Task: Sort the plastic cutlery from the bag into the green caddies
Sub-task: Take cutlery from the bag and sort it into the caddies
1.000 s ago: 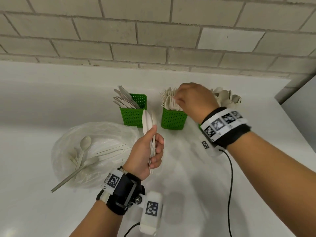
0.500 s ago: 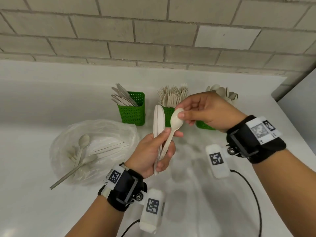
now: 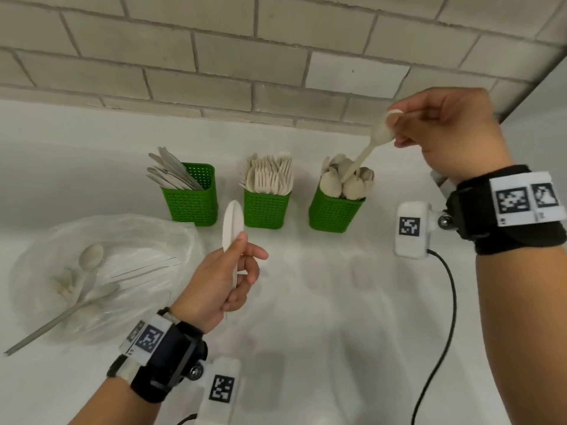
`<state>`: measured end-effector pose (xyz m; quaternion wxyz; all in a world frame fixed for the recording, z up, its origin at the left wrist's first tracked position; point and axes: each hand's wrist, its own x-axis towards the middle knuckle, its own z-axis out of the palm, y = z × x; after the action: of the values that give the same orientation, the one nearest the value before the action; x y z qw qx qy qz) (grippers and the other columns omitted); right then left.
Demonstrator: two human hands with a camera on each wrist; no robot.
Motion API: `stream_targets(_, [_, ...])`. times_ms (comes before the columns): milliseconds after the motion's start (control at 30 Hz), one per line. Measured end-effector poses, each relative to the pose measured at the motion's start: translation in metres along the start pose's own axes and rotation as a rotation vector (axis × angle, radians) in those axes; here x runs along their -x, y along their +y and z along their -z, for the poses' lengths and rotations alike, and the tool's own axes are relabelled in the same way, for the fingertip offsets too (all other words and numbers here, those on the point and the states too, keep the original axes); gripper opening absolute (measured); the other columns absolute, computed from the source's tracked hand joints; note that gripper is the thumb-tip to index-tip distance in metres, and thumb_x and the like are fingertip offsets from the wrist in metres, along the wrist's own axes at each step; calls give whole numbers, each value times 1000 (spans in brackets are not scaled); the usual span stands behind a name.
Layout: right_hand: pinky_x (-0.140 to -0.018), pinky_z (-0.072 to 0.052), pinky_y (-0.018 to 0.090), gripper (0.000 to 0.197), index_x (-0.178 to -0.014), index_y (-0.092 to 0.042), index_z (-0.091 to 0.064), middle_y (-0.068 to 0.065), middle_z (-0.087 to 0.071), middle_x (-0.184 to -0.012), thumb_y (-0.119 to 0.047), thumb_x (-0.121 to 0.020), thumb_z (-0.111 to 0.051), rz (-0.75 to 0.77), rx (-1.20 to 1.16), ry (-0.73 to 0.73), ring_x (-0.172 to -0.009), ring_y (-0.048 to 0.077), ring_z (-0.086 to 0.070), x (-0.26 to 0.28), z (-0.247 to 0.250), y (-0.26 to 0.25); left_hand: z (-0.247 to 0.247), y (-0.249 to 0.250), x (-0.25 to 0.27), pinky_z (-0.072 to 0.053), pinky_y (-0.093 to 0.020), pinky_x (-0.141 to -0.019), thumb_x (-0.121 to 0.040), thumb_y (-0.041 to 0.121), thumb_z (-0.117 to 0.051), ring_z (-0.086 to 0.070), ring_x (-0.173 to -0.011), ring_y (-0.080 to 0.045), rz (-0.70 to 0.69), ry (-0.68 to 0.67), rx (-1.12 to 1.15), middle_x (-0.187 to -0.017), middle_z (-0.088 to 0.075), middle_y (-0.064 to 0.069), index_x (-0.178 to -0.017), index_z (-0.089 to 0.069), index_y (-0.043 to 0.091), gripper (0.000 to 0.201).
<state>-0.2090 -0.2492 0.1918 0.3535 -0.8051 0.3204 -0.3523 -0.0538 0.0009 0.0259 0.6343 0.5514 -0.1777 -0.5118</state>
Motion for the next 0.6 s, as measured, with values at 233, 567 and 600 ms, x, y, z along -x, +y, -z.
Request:
stream_targets(233, [-69, -57, 27, 8, -87, -20, -70, -1, -67, -70, -14, -90, -67, 36, 165, 40, -59, 8, -62, -7, -23, 26, -9, 1, -1, -12, -14, -40, -86, 64, -37, -19, -35, -9, 15, -117, 129, -59, -41, -5, -100, -61, 3, 68])
stream_targets(567, [-83, -36, 20, 30, -118, -6, -64, -4, -59, -102, -20, -92, -58, -79, 609, -88, -109, 24, -57, -13, -62, 74, -18, 4, 4, -14, -16, -38, -98, 41, -30, -24, -37, -10, -4, -162, 153, -61, -41, -5, -96, -61, 3, 49])
stream_targets(600, [-84, -35, 19, 31, -120, -9, -64, -2, -59, -105, -23, -93, -58, -61, 571, -92, -107, 22, -57, -10, -63, 64, -19, 4, 4, -13, -18, -38, -101, 38, -30, -24, -37, -10, -21, -125, 120, -60, -41, -4, -94, -61, 5, 46])
